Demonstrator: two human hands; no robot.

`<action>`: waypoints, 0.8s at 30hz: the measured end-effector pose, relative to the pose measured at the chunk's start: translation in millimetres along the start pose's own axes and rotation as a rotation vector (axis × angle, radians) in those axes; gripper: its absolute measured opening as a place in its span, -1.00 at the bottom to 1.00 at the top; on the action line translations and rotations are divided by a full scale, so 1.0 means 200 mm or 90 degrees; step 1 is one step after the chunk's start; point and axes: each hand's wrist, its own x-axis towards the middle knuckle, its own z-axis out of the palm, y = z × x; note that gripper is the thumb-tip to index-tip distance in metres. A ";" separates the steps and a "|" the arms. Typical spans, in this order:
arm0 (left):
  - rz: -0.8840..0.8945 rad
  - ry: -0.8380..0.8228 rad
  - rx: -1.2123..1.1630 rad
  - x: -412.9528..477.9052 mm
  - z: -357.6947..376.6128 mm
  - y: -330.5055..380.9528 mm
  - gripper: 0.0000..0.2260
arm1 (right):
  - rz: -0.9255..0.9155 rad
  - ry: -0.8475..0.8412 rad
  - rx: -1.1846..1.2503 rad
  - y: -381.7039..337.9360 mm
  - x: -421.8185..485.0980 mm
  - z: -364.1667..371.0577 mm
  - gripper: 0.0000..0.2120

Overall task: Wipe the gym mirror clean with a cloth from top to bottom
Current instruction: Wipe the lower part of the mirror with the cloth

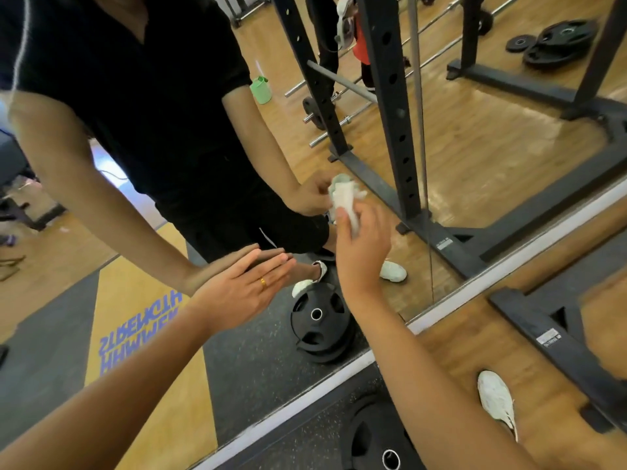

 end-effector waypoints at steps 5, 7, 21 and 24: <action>-0.013 0.035 0.001 0.01 0.02 -0.01 -0.47 | -0.126 -0.059 -0.035 0.07 0.11 -0.07 -0.84; 0.000 0.016 0.005 0.02 0.01 -0.03 -0.47 | -0.055 -0.020 -0.003 0.07 0.21 -0.09 -0.79; 0.038 -0.099 0.110 0.01 -0.06 0.00 -0.48 | 0.078 0.022 0.074 -0.04 -0.12 0.05 -0.87; 0.035 -0.082 0.098 0.02 -0.07 0.00 -0.49 | 0.033 -0.034 0.057 -0.05 -0.25 0.07 -0.86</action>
